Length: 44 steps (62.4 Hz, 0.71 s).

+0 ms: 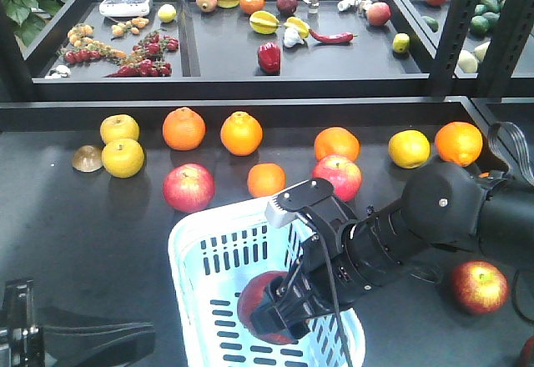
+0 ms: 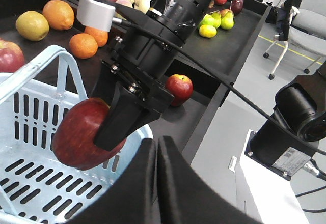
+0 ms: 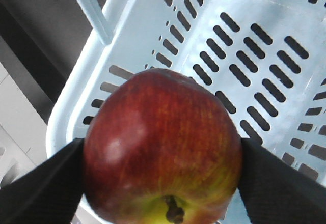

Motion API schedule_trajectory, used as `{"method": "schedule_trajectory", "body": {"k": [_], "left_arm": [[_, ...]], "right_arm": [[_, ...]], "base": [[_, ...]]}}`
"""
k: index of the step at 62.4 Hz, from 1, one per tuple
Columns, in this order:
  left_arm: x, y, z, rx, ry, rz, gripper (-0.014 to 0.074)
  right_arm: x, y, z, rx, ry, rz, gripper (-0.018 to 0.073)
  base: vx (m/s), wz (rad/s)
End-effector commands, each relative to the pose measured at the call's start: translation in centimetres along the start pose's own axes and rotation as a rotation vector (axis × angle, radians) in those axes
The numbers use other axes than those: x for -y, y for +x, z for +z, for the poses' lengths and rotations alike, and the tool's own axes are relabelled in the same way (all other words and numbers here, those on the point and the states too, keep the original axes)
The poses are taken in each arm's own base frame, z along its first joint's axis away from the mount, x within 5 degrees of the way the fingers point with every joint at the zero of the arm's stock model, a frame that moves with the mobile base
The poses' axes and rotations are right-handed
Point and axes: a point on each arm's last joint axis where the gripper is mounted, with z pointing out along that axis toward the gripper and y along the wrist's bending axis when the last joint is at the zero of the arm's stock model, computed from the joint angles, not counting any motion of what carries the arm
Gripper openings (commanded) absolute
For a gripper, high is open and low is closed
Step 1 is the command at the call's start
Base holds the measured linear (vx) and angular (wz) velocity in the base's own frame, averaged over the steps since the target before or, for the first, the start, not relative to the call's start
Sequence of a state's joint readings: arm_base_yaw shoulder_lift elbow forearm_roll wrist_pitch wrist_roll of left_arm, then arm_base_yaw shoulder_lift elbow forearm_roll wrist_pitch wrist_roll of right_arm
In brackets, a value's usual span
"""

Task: Pick three apples into basket with both arms
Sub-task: 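Grasp the red apple and carry it over the basket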

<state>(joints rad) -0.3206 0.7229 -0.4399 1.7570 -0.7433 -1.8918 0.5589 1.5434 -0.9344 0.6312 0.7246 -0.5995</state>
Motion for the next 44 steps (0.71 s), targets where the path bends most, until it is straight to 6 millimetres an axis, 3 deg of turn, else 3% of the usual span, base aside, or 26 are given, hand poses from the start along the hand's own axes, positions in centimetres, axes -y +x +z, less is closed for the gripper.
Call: {"method": "schedule_trajectory", "body": {"k": [1, 12, 25, 32, 44], "left_arm": [[0.1, -0.6, -0.2, 0.008, -0.009, 0.029, -0.0006], [0.1, -0.6, -0.2, 0.008, -0.009, 0.029, -0.0006], [0.1, -0.6, -0.2, 0.008, -0.009, 0.029, -0.0006], [0.1, -0.6, -0.2, 0.008, -0.009, 0.029, -0.0006], [0.1, -0.6, -0.2, 0.008, -0.009, 0.029, -0.0006]], "right_arm": [[-0.4, -1.1, -1.3, 0.083, 0.008, -0.021, 0.0613], [-0.4, -1.2, -1.4, 0.090, 0.015, -0.024, 0.0640], [-0.6, -1.0, -1.5, 0.071, -0.007, -0.014, 0.0547], [-0.9, -0.6, -2.1, 0.051, -0.014, -0.038, 0.0405], [-1.2, 0.3, -4.4, 0.012, 0.071, -0.064, 0.0005]], "base": [[0.00, 0.00], [0.00, 0.00], [0.00, 0.00], [0.00, 0.00], [0.00, 0.00]]}}
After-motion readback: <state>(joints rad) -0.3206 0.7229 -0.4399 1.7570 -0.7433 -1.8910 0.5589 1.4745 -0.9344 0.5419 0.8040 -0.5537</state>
